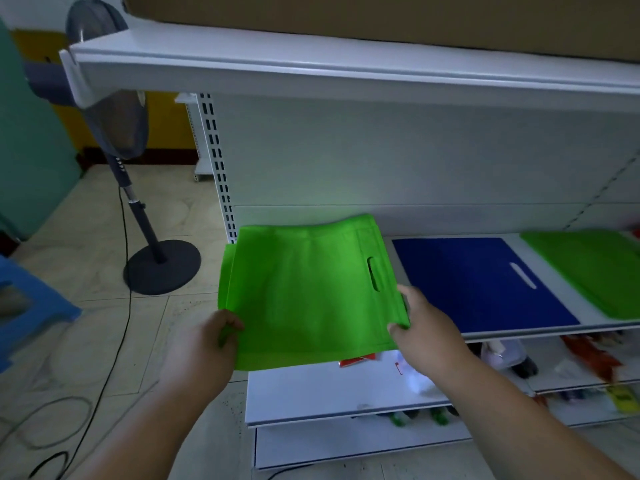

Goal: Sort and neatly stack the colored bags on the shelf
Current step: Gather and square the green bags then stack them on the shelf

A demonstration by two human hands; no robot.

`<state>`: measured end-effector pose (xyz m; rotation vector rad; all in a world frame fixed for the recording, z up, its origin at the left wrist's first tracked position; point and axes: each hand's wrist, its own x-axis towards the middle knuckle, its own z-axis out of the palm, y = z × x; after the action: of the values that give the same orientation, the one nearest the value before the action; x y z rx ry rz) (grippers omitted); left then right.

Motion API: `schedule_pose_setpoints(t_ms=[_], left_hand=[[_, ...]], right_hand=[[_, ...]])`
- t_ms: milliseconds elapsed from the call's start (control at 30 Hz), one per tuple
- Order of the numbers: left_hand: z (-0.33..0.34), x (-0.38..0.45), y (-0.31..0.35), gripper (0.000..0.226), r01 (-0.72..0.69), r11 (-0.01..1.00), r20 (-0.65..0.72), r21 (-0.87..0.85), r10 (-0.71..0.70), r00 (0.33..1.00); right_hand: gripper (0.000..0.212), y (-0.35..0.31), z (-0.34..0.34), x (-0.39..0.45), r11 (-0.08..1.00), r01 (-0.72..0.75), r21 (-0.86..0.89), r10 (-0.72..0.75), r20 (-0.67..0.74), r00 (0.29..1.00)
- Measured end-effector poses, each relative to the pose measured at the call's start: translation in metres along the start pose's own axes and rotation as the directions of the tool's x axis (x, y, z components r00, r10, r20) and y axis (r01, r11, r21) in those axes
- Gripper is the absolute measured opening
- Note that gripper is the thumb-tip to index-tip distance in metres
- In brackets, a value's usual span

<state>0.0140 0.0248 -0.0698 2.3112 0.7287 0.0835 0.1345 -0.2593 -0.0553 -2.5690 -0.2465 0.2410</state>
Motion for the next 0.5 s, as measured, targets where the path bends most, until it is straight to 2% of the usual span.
schedule_pose_setpoints(t_ms=[100, 233, 400, 500], left_hand=[[0.008, -0.013, 0.013, 0.021, -0.039, 0.998, -0.082, 0.044, 0.043, 0.996], [0.034, -0.031, 0.051, 0.023, -0.089, 0.994, -0.207, 0.070, 0.101, 0.973], [0.104, -0.051, 0.135, 0.030, -0.217, 0.973, -0.221, 0.075, 0.228, 0.948], [0.152, -0.064, 0.197, 0.031, -0.295, 0.955, -0.227, 0.030, 0.294, 0.928]], right_hand=[[0.056, 0.008, -0.014, 0.000, 0.996, 0.092, 0.004, -0.092, -0.074, 0.993], [0.048, 0.041, -0.050, -0.012, 0.978, 0.191, -0.084, -0.206, -0.264, 0.942], [0.049, 0.130, -0.120, -0.032, 0.983, 0.146, -0.113, -0.181, -0.429, 0.885], [0.049, 0.193, -0.170, -0.042, 0.988, 0.103, -0.119, -0.148, -0.482, 0.864]])
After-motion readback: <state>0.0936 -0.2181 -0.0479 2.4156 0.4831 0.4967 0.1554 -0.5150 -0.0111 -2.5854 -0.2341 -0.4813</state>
